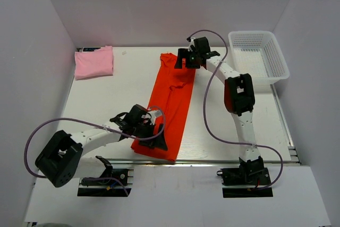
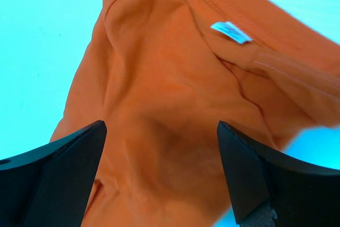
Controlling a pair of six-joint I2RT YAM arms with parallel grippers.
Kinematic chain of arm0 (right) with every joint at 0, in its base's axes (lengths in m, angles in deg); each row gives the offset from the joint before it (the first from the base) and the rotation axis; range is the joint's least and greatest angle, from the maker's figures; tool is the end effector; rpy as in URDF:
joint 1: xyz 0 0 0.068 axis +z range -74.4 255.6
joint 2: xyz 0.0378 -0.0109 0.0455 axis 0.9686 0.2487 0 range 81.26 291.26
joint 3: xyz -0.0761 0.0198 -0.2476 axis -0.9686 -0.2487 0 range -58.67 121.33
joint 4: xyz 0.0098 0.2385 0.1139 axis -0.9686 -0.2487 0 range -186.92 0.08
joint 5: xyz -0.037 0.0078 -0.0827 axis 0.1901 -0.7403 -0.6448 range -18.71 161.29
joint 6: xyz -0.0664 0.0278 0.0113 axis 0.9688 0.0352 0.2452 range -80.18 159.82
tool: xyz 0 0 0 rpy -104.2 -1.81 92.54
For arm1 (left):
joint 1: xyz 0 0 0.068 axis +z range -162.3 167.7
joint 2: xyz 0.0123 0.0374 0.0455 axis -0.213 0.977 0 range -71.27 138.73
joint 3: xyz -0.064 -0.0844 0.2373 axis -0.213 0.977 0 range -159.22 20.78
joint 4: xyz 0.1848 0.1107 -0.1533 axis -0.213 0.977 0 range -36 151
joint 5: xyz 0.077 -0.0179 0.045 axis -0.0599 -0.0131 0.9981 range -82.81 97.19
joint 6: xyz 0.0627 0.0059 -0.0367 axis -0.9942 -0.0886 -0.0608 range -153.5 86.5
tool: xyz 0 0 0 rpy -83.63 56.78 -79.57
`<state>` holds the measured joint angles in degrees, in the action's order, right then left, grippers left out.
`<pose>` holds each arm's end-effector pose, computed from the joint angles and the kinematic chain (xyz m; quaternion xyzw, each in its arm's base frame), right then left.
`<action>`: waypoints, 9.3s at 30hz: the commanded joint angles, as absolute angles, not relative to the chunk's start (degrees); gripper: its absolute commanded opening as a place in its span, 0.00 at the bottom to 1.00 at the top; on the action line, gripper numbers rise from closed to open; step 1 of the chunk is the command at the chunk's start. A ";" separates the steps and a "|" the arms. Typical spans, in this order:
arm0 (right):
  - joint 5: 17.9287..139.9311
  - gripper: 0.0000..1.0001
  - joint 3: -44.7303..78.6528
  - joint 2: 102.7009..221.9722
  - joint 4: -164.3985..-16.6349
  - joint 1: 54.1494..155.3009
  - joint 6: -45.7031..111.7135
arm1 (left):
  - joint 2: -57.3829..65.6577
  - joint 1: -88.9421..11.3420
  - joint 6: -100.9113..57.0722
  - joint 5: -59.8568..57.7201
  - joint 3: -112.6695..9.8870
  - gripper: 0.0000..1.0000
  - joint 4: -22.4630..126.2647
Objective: Fold and stack the t-shirts
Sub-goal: Rotate the tshirt 90 degrees, then grab the bottom of the folded rectangular tshirt with both arms, then fold the folded rectangular tshirt in 1/3 of the way, then grab one side of the 2/3 rectangular tshirt with both arms, then fold the long partially folded tshirt into a neat square
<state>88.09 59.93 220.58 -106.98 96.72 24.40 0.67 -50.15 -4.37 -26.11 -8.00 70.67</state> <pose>0.5233 0.2209 0.1642 -0.1084 0.8840 0.2611 0.3723 0.1588 -0.1656 0.1179 0.1447 0.9167 -0.3683 0.0553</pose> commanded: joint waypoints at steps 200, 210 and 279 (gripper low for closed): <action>101.79 0.70 -2.77 186.02 -88.25 90.10 14.42 | 43.42 -34.44 -16.10 -11.88 -51.12 0.57 68.86; 103.28 0.19 -2.51 189.28 -85.79 91.86 13.19 | 42.64 -35.59 -16.10 -10.57 -48.39 0.14 70.00; 111.81 0.90 33.32 198.76 -104.76 85.44 10.63 | 42.80 -24.17 -8.00 -19.35 -74.47 1.00 79.65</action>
<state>115.41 26.78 197.65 -101.47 86.17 7.94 43.21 -24.90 -5.80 -17.87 -69.22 80.79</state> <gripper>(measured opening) 0.873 0.992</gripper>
